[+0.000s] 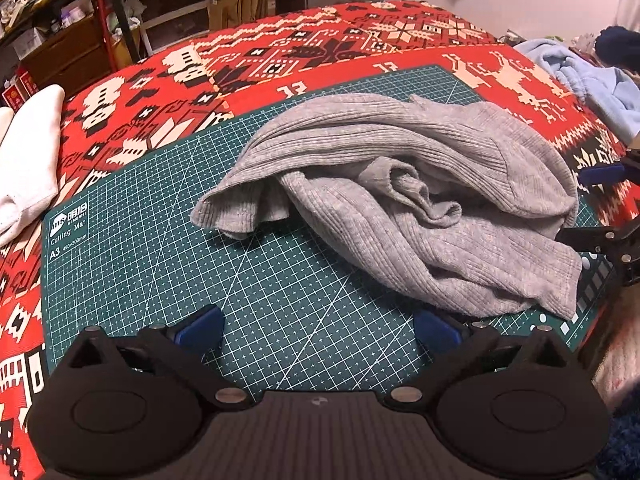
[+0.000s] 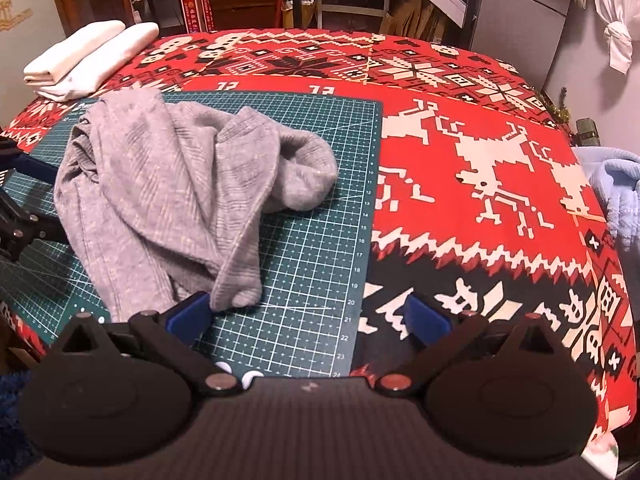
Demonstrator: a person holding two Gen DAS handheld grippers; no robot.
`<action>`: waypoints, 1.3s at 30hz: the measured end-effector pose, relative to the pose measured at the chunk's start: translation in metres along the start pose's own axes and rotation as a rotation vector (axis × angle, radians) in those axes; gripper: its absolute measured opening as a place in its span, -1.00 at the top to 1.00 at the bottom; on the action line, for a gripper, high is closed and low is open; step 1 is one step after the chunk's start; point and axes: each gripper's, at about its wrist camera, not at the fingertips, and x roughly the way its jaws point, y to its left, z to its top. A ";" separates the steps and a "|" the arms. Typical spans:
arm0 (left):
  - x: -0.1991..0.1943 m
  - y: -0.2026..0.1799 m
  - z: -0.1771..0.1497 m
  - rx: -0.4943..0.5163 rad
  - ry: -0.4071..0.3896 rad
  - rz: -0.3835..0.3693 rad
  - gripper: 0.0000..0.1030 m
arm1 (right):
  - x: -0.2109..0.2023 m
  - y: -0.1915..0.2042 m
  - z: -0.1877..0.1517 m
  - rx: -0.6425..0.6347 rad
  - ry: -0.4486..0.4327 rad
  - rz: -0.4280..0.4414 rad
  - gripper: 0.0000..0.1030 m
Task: Fold clothes
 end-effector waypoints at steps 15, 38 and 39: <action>-0.073 -0.049 0.026 0.327 -0.118 -0.055 -0.42 | -0.069 -0.035 -0.012 0.148 -0.083 0.033 -0.86; 0.007 -0.210 0.080 1.191 0.163 -0.292 0.21 | -0.110 -0.113 -0.080 0.567 -0.163 0.050 -0.82; 0.006 -0.207 0.081 1.184 0.170 -0.284 0.21 | -0.109 -0.112 -0.080 0.566 -0.164 0.055 -0.82</action>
